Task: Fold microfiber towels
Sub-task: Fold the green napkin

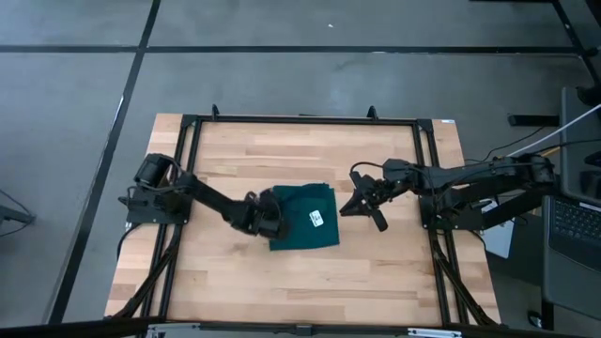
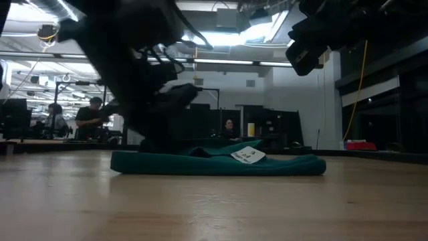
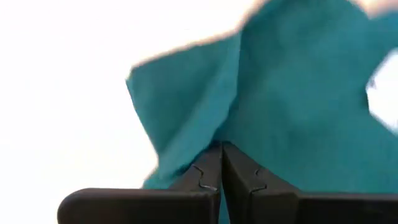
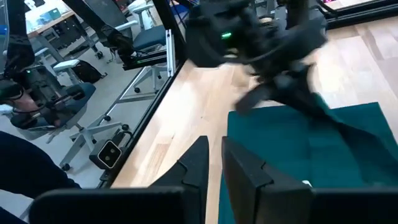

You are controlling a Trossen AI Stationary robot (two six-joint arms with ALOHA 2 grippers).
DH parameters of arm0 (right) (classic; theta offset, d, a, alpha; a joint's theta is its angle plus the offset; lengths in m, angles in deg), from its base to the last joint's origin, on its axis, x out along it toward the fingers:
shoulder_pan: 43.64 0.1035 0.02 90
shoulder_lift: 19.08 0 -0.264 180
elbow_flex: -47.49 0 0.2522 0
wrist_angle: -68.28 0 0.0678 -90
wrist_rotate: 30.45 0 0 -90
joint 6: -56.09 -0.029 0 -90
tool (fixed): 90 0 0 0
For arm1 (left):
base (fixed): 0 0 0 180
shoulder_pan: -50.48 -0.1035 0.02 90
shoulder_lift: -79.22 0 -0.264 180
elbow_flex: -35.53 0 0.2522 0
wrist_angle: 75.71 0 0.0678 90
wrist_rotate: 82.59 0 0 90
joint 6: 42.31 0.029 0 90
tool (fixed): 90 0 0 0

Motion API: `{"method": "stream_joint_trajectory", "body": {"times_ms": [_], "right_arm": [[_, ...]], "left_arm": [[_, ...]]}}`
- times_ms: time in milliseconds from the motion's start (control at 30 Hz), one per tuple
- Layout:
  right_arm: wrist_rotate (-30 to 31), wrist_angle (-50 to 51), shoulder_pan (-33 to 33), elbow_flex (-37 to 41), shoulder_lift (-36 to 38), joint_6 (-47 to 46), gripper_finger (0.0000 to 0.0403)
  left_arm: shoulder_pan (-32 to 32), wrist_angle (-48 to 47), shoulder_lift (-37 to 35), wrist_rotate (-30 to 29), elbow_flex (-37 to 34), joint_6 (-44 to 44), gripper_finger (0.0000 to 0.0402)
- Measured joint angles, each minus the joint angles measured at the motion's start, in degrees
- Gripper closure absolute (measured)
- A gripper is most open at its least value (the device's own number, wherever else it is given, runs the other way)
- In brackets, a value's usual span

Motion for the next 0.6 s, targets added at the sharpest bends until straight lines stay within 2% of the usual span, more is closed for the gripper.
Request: {"method": "stream_joint_trajectory", "body": {"times_ms": [167, 300, 367, 500, 600], "right_arm": [[2.21, 0.01, 1.96, 0.00, 0.00, 0.00, 0.0362], [2.33, 0.03, 2.91, 0.00, 0.00, -0.63, 0.0366], [2.33, 0.03, 3.29, 0.00, -0.02, -0.72, 0.0367], [3.17, 0.03, 3.96, 0.00, -0.02, -1.09, 0.0365], [3.29, 0.03, 4.40, 0.00, -0.02, -1.53, 0.0365]], "left_arm": [[-5.12, 3.84, 0.00, -1.12, 0.00, -5.34, 0.0400], [-6.89, 12.58, 0.00, 6.67, 0.00, 7.48, 0.0400], [-5.94, 15.09, 0.00, 9.45, 0.02, 8.82, 0.0400], [-4.50, 17.10, 0.00, 5.90, 0.02, 11.79, 0.0400], [-4.25, 23.15, -0.20, 9.22, 0.02, 17.46, 0.0400]]}}
